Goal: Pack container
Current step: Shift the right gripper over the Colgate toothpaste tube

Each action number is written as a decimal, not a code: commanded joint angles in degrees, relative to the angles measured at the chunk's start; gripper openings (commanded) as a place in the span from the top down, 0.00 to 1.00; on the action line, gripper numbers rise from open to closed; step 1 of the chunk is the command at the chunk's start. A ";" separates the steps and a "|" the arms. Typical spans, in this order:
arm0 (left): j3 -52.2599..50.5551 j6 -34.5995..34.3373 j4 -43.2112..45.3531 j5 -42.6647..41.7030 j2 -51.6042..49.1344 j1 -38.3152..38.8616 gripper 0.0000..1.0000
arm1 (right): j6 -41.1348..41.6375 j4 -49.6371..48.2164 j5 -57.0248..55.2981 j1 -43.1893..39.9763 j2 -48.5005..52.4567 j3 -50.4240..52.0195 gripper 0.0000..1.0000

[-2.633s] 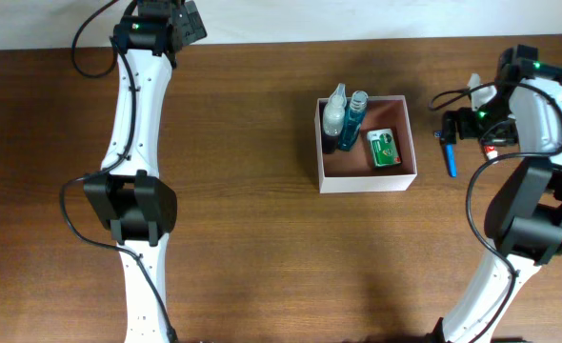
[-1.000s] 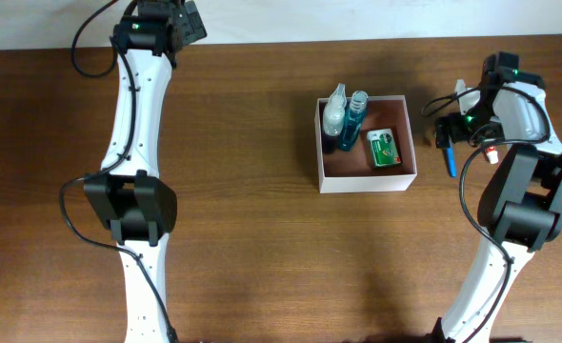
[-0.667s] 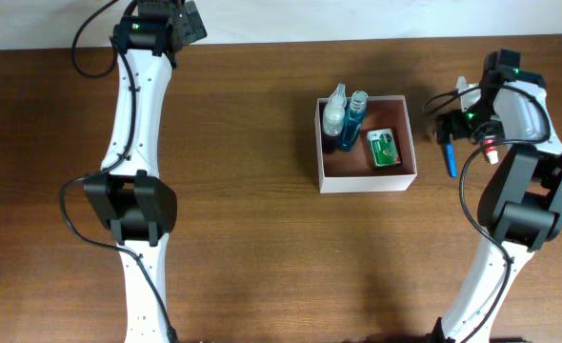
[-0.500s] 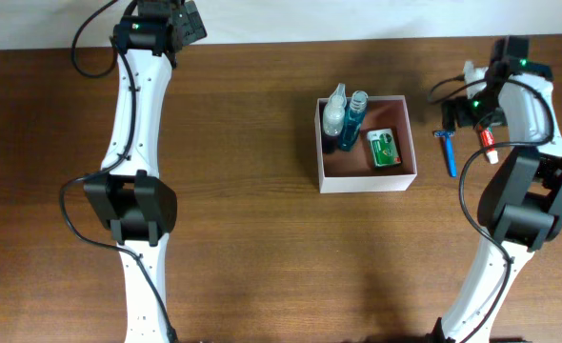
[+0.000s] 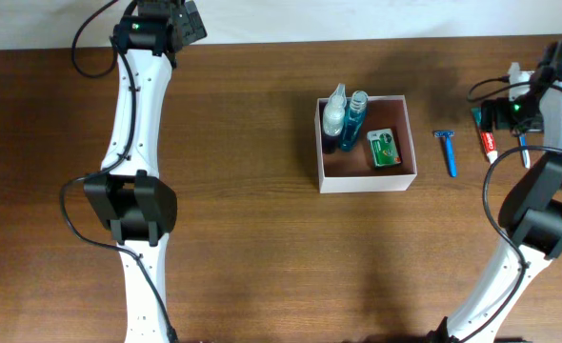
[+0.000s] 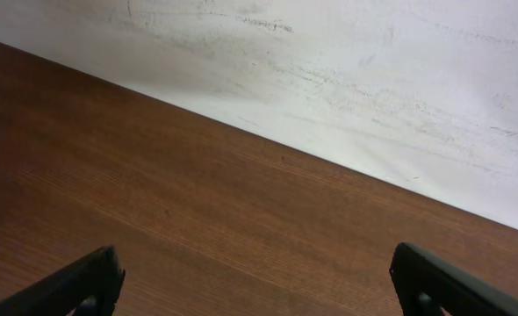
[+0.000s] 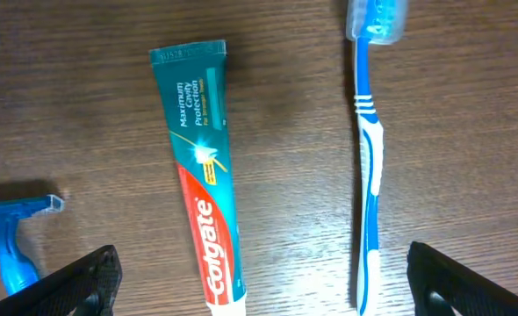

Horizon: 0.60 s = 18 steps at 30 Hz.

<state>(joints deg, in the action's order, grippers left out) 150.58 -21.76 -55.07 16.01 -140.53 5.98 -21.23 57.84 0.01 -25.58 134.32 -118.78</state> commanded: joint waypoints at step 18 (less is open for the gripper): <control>0.42 -0.52 0.07 -0.17 -0.28 -0.13 0.01 | -1.05 -0.68 3.82 1.90 6.88 -0.15 0.00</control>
<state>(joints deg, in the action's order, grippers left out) 150.58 -21.76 -55.07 16.01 -140.53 5.98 -21.69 57.28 3.07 -23.90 139.85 -118.76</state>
